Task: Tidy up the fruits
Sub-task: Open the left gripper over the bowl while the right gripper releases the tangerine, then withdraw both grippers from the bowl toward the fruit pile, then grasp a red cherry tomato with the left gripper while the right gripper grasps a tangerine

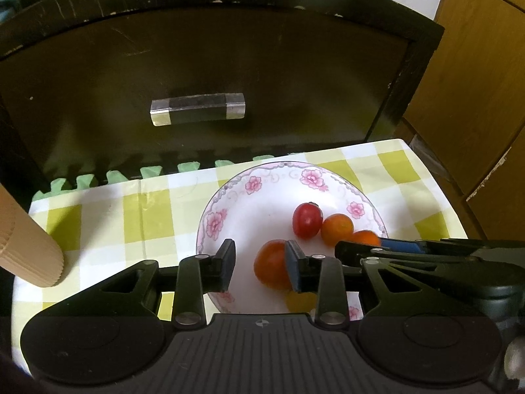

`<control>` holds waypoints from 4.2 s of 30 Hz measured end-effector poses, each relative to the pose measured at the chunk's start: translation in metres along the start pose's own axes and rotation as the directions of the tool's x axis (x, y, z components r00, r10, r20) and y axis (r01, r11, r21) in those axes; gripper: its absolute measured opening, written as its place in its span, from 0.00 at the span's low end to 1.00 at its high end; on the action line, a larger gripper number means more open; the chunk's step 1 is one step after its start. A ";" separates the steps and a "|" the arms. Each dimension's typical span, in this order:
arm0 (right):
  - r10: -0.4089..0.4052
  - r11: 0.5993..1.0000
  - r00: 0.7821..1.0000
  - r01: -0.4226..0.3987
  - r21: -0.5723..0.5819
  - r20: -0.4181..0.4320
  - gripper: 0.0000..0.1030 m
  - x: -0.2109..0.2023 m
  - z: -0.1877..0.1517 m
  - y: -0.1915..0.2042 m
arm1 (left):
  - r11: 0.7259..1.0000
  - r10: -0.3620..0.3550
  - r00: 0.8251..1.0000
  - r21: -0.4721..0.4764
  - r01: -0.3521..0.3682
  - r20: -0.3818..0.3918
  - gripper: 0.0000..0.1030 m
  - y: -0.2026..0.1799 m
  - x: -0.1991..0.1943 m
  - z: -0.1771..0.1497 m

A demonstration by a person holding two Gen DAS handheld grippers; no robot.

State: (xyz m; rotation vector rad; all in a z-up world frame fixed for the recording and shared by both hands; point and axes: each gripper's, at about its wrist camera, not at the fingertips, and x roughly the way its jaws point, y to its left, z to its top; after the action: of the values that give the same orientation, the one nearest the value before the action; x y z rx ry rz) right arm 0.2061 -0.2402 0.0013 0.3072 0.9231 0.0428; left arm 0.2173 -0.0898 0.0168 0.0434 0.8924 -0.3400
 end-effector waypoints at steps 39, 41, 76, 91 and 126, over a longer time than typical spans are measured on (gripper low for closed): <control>0.003 1.000 1.000 -0.003 -0.010 -0.021 0.31 -0.039 -0.028 0.018 | 1.000 -0.031 0.998 -0.003 0.031 -0.048 0.52 0.003 -0.041 -0.045; 0.005 1.000 1.000 -0.006 -0.009 -0.028 0.31 -0.041 -0.032 0.017 | 1.000 -0.030 0.998 0.003 0.030 -0.059 0.53 0.003 -0.042 -0.050; 0.078 0.996 0.972 -0.086 -0.028 -0.221 0.31 0.006 -0.068 0.064 | 0.993 0.018 0.988 -0.113 -0.035 -0.152 0.60 0.060 -0.050 -0.071; 0.081 0.993 0.977 -0.095 -0.064 -0.195 0.27 -0.023 -0.078 0.043 | 0.993 -0.044 0.988 -0.114 0.027 -0.148 0.58 0.044 -0.032 -0.069; 0.072 0.996 0.972 -0.080 -0.026 -0.224 0.27 -0.033 -0.094 0.010 | 0.998 -0.004 0.988 -0.068 -0.006 -0.153 0.49 0.032 -0.018 -0.070</control>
State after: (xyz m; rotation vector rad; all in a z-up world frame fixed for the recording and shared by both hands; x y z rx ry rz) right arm 0.1132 -0.2133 -0.0229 0.3093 1.1320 0.1664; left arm 0.1638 -0.0423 -0.0170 0.0071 1.0556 -0.3082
